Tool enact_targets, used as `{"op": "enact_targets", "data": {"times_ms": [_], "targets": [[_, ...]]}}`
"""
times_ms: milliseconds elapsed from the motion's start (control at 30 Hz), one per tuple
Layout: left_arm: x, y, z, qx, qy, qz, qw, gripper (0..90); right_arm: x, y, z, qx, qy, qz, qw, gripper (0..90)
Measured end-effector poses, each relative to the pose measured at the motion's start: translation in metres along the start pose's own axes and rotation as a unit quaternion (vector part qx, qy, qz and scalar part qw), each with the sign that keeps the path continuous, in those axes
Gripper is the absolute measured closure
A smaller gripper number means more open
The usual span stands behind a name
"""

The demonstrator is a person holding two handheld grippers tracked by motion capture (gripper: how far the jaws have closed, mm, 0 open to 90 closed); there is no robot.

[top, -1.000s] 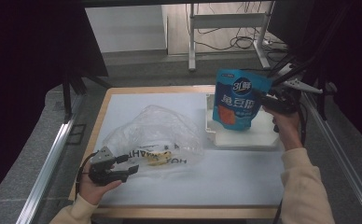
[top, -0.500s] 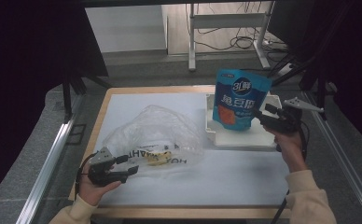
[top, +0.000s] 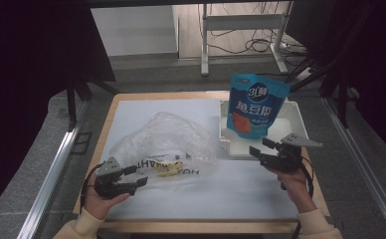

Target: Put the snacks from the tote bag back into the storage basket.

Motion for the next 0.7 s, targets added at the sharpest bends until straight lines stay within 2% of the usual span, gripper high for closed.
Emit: {"op": "enact_targets", "data": {"times_ms": [167,267,367,533,700], "targets": [[0.000,-0.001,0.000,0.001,0.001,0.000,1.0000,36.5,0.013,-0.020,-0.029,-0.012,0.036,-0.023,0.9990,31.3],[0.000,-0.001,-0.001,0.001,0.001,-0.001,1.0000,36.5,0.021,-0.030,-0.042,-0.023,0.052,-0.039,0.9976,31.0],[0.000,-0.001,0.000,0.001,0.002,-0.001,1.0000,36.4,0.024,-0.033,-0.044,-0.021,0.056,-0.043,0.9973,31.0],[-0.001,-0.001,-0.001,0.000,0.003,0.000,1.0000,36.4,0.023,-0.034,-0.040,-0.012,0.053,-0.038,0.9978,31.1],[-0.001,-0.002,-0.001,0.000,0.004,0.000,1.0000,36.4,0.024,-0.035,-0.040,-0.014,0.054,-0.039,0.9977,31.0]]}}
Point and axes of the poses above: each handheld gripper's, and its own axes: x roughly forward along the jaws, y roughly out of its top, z roughly to its right, the point moved 10 cm from there along x, roughly forward along the jaws, and after that the axes turned 14 degrees about -x, right-handed, at the moved point
